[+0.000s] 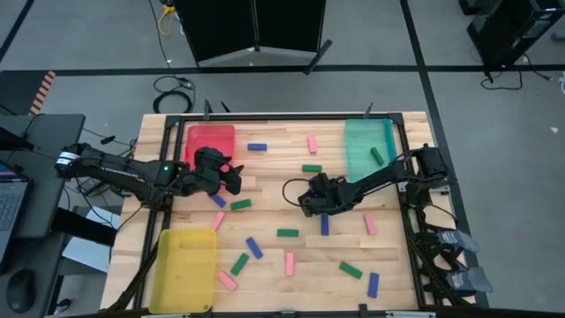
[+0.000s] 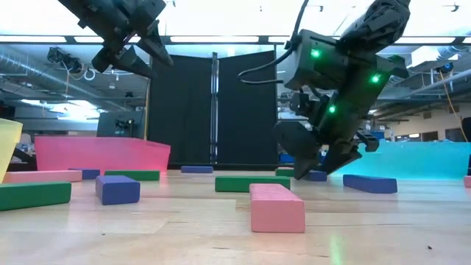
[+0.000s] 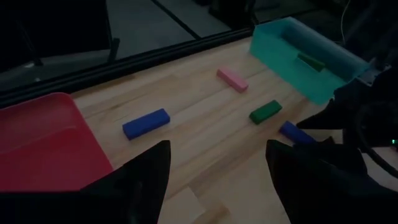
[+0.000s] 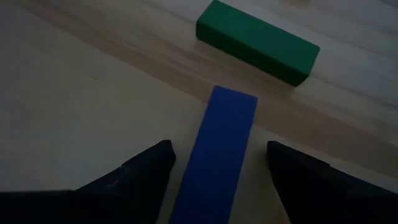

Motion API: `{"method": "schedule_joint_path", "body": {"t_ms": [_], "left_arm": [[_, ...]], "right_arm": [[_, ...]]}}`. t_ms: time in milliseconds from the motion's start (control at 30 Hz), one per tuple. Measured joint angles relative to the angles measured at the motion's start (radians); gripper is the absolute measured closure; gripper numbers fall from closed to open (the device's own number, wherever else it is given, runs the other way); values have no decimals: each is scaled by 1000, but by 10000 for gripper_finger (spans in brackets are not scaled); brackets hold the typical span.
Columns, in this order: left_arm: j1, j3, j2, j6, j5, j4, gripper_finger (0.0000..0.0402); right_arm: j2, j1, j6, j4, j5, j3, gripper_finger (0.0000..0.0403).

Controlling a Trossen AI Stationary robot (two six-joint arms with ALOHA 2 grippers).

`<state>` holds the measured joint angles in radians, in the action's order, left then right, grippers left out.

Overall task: Sort blocks
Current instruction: Put the blue block into the yellow bin

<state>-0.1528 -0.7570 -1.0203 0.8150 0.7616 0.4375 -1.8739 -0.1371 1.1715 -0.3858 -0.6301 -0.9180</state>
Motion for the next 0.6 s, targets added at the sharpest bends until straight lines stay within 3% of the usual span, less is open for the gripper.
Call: {"method": "schedule_joint_path", "body": {"t_ms": [133, 300, 600], "left_arm": [[0, 0, 0, -1, 0, 1, 131], [0, 0, 0, -22, 0, 2, 131], [0, 0, 0, -5, -11, 1, 131]], "right_arm": [[6, -5, -18, 10, 11, 0, 175], [10, -18, -21, 17, 20, 0, 279], [16, -53, -113, 119, 33, 6, 286]]}}
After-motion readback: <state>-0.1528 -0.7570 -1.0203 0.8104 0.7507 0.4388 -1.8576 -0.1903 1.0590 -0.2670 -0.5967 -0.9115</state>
